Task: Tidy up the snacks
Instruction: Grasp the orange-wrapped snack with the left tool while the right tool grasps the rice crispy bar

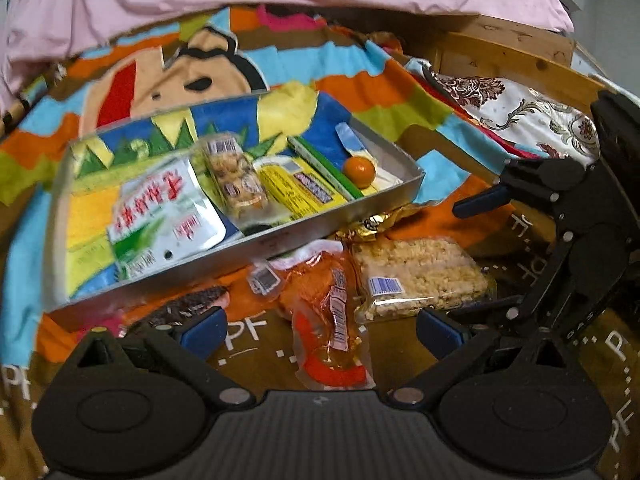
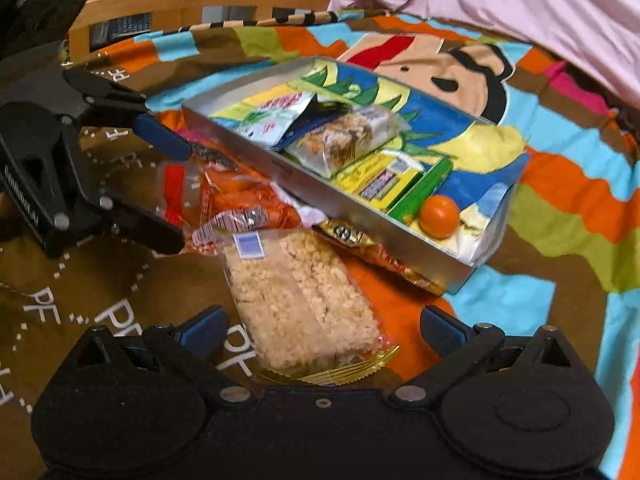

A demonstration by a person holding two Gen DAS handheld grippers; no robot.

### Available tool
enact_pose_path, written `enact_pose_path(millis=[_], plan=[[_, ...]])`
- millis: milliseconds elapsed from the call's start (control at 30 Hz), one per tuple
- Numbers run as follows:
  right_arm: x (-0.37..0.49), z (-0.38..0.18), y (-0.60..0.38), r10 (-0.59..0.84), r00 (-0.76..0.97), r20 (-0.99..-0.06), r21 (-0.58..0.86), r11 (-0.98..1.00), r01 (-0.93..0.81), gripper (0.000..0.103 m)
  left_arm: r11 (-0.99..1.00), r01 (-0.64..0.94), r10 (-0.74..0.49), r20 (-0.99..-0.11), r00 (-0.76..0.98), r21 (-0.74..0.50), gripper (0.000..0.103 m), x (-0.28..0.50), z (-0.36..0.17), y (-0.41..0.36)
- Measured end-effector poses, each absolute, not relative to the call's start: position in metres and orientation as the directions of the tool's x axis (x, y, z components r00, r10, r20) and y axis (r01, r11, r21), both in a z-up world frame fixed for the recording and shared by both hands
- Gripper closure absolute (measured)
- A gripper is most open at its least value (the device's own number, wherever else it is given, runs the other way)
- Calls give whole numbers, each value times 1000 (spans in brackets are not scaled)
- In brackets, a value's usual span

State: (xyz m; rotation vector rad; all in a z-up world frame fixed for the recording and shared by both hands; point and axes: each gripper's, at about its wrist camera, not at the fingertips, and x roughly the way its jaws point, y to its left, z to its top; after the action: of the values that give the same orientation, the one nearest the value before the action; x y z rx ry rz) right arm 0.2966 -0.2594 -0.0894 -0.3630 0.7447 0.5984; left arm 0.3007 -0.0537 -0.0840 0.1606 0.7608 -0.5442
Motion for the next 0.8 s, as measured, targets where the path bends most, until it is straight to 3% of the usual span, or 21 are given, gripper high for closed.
enact_pose_path(millis=[200,300,467,600,800], plan=[[313,-100,-262,425,530,-734,4,783,-622,1,842,518,-462,-700,544,-153,1,313,-91,-48],[315,-99,-263,438,510,-740,42,787,-616,10,849,500,-461,-700,545,-171,2,318,-92,-47],[305,-90,-263,402,516,-756,8,794,-608,18,872,449,-441,-707,553,-193,5,321,-93,-49],[292,-82,-267,300,532,-792,-43,841,-539,19,884,421,-429,-713,554,-205,7,321,-94,-56],[289,-85,-266,263,543,-797,-70,854,-515,18,911,388,-356,-736,575,-138,13,328,-100,-78]])
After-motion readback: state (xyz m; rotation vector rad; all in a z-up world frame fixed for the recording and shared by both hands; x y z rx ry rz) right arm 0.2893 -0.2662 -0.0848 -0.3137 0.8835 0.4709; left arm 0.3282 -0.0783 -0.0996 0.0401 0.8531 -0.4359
